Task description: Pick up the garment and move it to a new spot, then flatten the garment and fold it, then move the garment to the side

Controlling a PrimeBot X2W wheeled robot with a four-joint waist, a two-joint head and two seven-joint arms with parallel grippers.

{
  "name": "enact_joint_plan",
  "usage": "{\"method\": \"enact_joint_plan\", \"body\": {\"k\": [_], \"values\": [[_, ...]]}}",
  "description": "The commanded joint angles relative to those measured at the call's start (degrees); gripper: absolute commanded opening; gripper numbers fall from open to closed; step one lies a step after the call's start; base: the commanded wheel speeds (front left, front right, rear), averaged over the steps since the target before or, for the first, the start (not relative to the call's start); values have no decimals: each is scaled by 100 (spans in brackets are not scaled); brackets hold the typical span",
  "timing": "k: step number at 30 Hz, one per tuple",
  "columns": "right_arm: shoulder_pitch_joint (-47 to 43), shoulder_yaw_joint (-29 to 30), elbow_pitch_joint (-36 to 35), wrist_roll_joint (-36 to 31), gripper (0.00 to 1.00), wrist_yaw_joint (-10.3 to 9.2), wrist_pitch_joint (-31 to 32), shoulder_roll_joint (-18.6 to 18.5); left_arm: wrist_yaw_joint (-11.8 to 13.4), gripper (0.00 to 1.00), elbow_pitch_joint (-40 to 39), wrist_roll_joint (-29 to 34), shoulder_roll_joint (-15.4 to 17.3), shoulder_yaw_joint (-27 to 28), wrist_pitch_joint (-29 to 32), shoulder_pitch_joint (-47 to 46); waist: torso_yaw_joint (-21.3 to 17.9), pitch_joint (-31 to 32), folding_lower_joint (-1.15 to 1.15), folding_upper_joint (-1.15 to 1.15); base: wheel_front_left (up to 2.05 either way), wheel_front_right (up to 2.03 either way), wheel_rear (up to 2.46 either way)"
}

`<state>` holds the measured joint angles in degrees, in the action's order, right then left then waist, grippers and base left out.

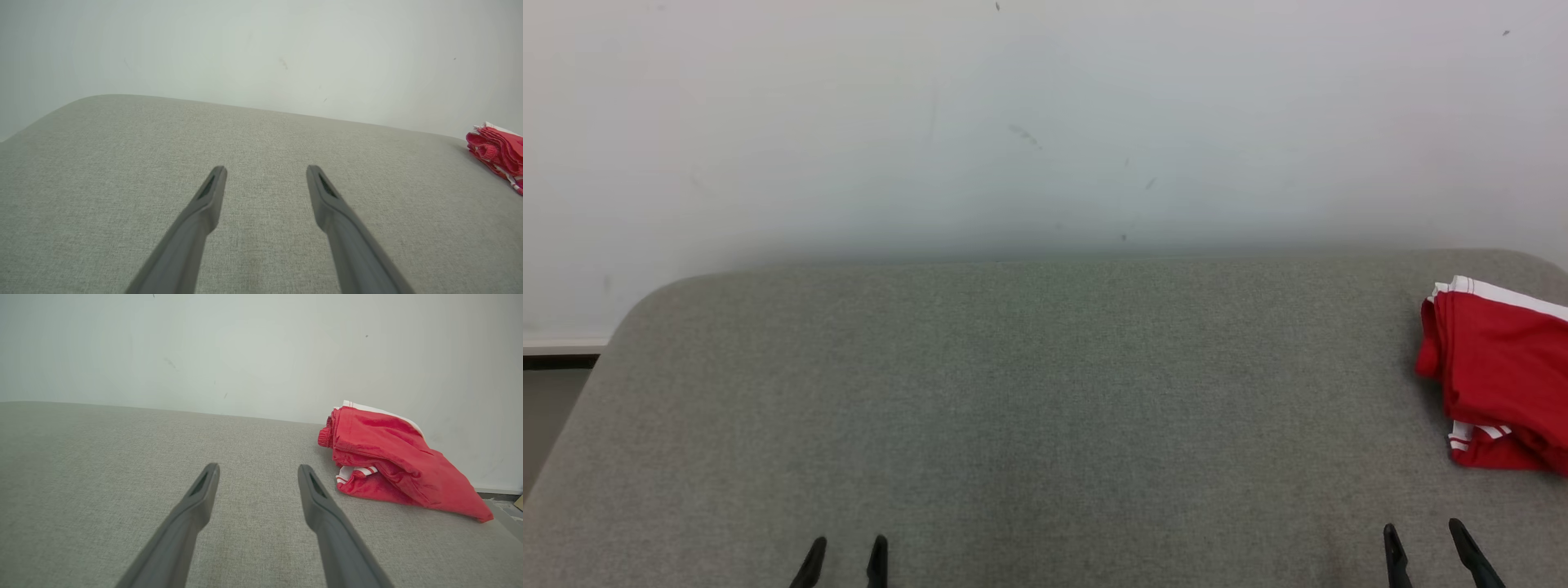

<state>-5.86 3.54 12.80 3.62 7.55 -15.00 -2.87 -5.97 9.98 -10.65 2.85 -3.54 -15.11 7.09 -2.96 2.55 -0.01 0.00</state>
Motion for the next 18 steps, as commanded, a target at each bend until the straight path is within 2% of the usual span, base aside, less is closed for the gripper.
{"method": "enact_joint_plan", "body": {"k": [1, 6, 7, 14, 18], "values": [[51, -7, -22, 47, 100, -13, -15, -6, 37, 100, 15, 32, 16, 16, 0, 5, 3, 2, 1, 0, 0, 0, 0], [86, -39, -117, 104, 100, -13, -17, -6, 107, 100, -26, 7, 16, -32, 0, -10, 20, 4, 1, 0, 0, 0, 0], [20, -49, -98, 47, 0, 0, -2, 2, 123, 0, -13, 6, -2, -49, 0, -5, 20, 4, 1, 0, 0, 0, 0], [-25, -65, 169, 150, 0, 0, 64, 69, 119, 0, 269, -107, -29, -60, 37, 42, 21, 2, 1, 0, 0, 0, 0], [52, -38, 171, 645, 0, 0, 187, 64, 103, 0, 284, -563, -27, 7, 163, -45, 30, -6, 1, 0, 0, 0, 0]]}}
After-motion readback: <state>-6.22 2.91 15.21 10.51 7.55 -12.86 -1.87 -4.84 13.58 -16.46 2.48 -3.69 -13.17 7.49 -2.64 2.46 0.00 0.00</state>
